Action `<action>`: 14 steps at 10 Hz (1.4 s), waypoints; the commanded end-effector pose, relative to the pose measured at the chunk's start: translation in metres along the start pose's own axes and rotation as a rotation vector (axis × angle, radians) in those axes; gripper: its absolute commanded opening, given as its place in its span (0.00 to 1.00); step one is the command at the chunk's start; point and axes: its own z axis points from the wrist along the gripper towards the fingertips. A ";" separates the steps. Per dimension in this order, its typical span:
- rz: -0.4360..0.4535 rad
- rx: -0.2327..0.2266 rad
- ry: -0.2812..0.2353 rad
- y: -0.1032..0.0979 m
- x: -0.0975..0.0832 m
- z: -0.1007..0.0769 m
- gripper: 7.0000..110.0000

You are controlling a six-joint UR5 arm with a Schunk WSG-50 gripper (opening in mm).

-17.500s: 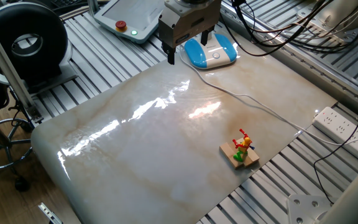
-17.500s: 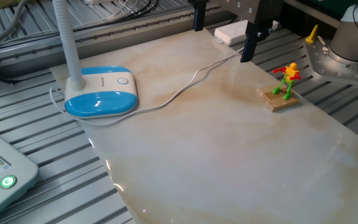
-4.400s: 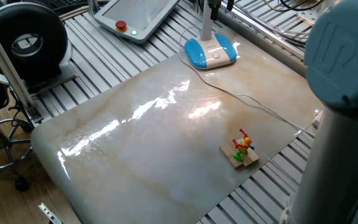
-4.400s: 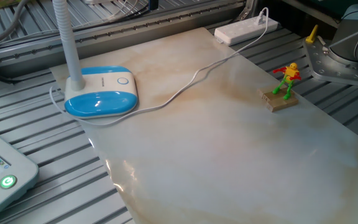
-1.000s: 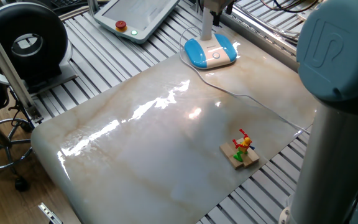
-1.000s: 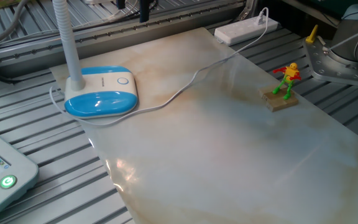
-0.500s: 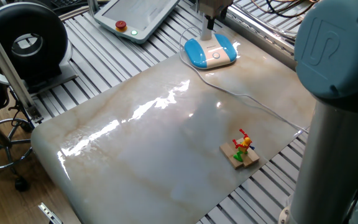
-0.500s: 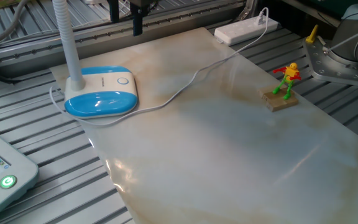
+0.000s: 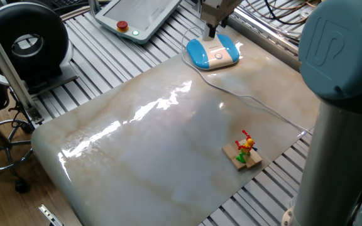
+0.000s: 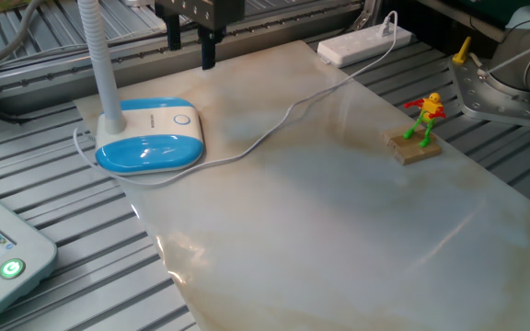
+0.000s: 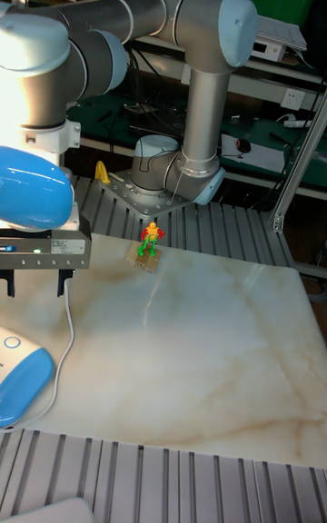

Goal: Turn off the desk lamp by pressing the button

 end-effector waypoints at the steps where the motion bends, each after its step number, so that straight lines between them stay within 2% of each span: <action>1: -0.003 -0.002 -0.021 0.000 -0.001 0.016 0.57; 7: -0.010 -0.008 -0.044 -0.001 -0.006 0.035 0.57; 14: -0.004 -0.007 -0.057 0.006 -0.002 0.051 0.57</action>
